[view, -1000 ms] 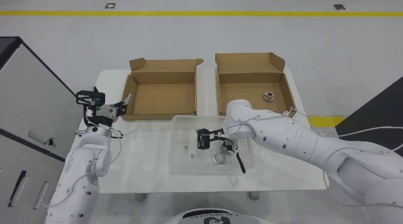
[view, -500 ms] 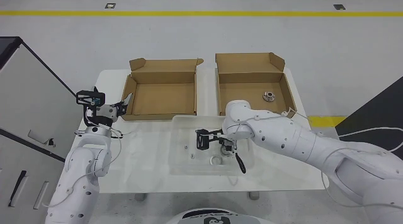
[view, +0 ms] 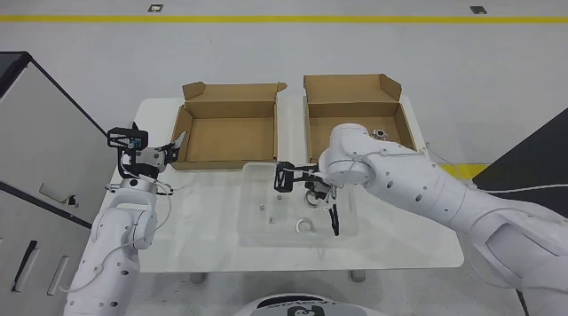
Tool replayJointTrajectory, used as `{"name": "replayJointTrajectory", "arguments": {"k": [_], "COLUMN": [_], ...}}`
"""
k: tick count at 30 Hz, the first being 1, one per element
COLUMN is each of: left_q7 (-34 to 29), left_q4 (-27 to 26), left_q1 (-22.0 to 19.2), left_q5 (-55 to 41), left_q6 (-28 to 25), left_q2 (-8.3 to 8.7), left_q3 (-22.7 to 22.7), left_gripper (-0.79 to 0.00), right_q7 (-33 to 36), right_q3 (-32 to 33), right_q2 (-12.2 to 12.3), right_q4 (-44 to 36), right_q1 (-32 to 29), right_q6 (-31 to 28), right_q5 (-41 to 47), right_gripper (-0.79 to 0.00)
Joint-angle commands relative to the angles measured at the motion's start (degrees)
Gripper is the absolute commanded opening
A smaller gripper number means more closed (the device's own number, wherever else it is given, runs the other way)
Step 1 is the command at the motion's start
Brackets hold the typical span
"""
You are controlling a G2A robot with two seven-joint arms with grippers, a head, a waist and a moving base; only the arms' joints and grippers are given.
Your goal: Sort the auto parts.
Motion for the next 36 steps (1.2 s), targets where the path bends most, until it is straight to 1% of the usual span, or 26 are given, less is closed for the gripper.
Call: {"name": "replayJointTrajectory", "arguments": {"k": [1,5,9,12,16,21,34,36], "left_q7": [0.0,0.0,0.0,0.0,0.0,0.0,0.0,0.0], "left_q4": [0.0,0.0,0.0,0.0,0.0,0.0,0.0,0.0], "left_q1": [0.0,0.0,0.0,0.0,0.0,0.0,0.0,0.0], "left_q5": [0.0,0.0,0.0,0.0,0.0,0.0,0.0,0.0], "left_q6": [0.0,0.0,0.0,0.0,0.0,0.0,0.0,0.0], "left_q2": [0.00,0.00,0.00,0.00,0.00,0.00,0.00,0.00], "left_q3": [0.0,0.0,0.0,0.0,0.0,0.0,0.0,0.0], "left_gripper": [0.000,0.000,0.000,0.000,0.000,0.000,0.000,0.000], "right_q7": [0.7,1.5,0.8,-0.9,-2.9,-5.4,-5.5,-7.5], "right_q3": [3.1,9.6,16.8,22.6,29.7,35.7,36.2,36.7], "right_q2": [1.4,4.3,7.1,9.1,11.3,13.4,13.6,13.6], "right_q4": [-2.6,-7.4,-10.2,-10.8,-11.2,-10.7,-10.5,-9.5], "right_q1": [-0.6,-2.9,-6.2,-9.4,-14.0,-19.0,-19.4,-19.9], "right_q6": [0.5,0.9,0.1,-1.5,-4.9,-7.8,-7.9,-7.0], "right_q5": [1.6,4.6,8.3,12.2,18.3,26.4,27.2,27.5], "right_gripper": [-0.785,-0.785,-0.785,-0.785,-0.785,-0.785,-0.785,-0.785]}}
